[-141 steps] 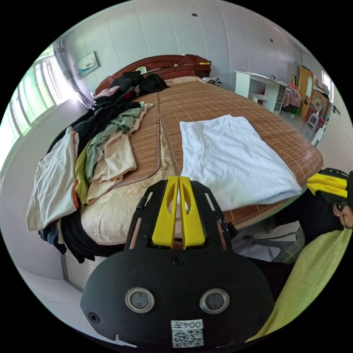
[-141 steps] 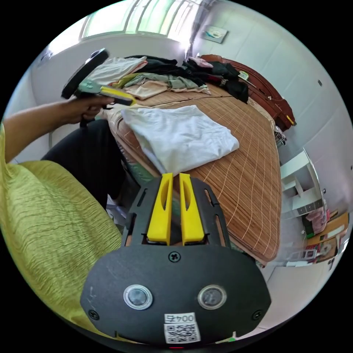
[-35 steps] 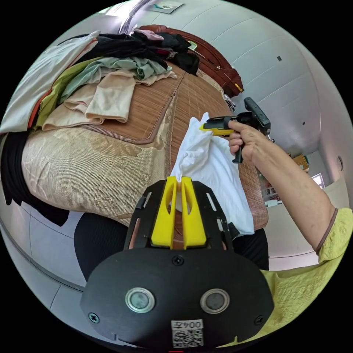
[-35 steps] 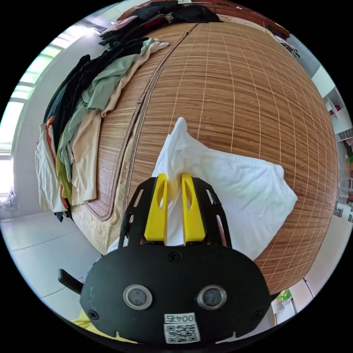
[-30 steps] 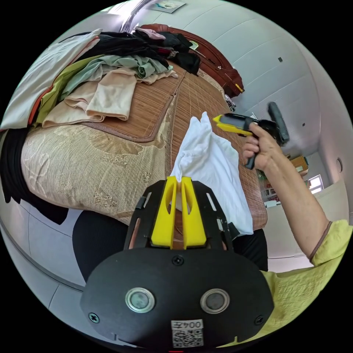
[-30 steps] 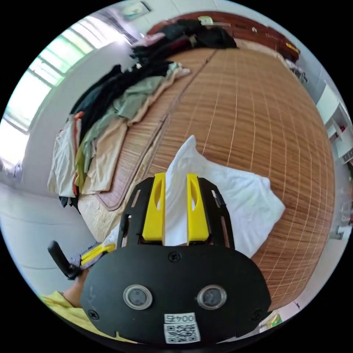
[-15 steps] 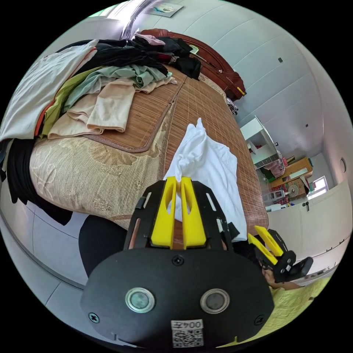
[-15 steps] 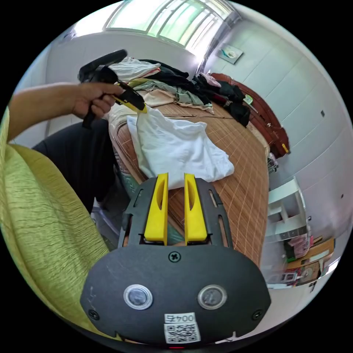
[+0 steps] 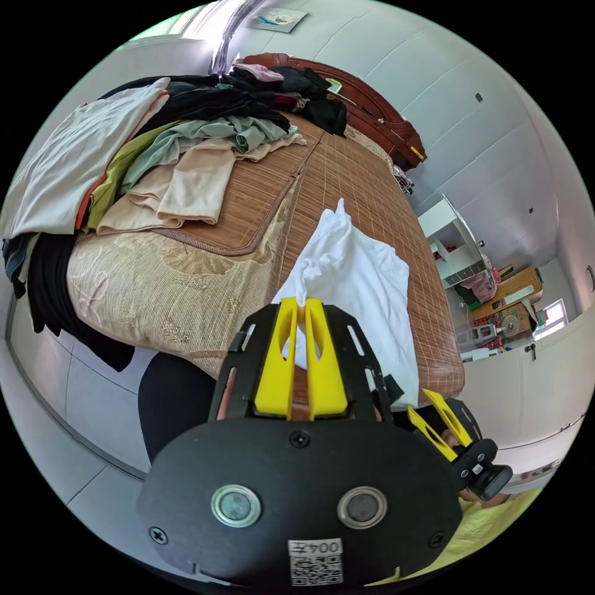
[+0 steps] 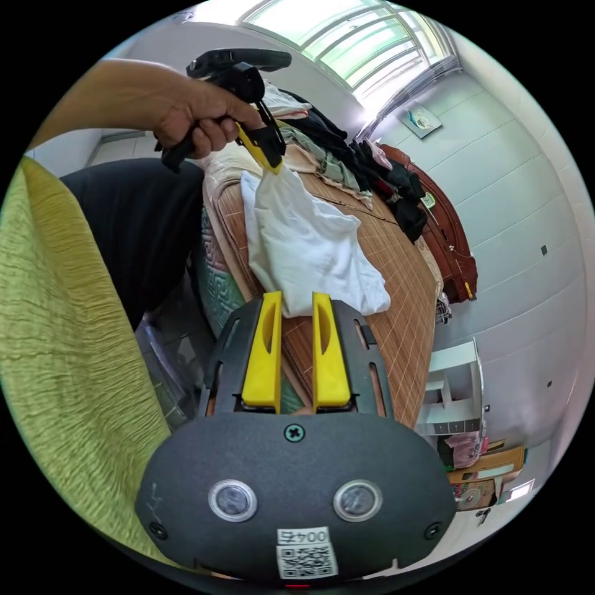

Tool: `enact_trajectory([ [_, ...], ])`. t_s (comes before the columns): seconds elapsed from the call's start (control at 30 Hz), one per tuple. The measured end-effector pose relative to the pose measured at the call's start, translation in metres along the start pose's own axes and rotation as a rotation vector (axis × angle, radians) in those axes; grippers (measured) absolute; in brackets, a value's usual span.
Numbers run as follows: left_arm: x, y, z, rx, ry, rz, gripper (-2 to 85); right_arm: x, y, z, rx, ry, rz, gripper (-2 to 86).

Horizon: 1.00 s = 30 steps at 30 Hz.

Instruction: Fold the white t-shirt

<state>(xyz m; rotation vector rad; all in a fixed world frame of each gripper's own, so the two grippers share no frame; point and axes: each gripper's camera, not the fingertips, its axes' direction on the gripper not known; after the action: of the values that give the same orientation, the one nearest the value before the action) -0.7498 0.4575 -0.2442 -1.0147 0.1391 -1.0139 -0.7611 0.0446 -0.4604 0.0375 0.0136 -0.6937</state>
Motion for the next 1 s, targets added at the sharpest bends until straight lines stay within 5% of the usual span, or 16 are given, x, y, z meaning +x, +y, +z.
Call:
enact_trajectory([
  [1.0,-0.014,0.008,0.019,-0.046,-0.048,-0.004,2.3,-0.078,-0.054,0.005,-0.068,0.049,-0.075,6.6],
])
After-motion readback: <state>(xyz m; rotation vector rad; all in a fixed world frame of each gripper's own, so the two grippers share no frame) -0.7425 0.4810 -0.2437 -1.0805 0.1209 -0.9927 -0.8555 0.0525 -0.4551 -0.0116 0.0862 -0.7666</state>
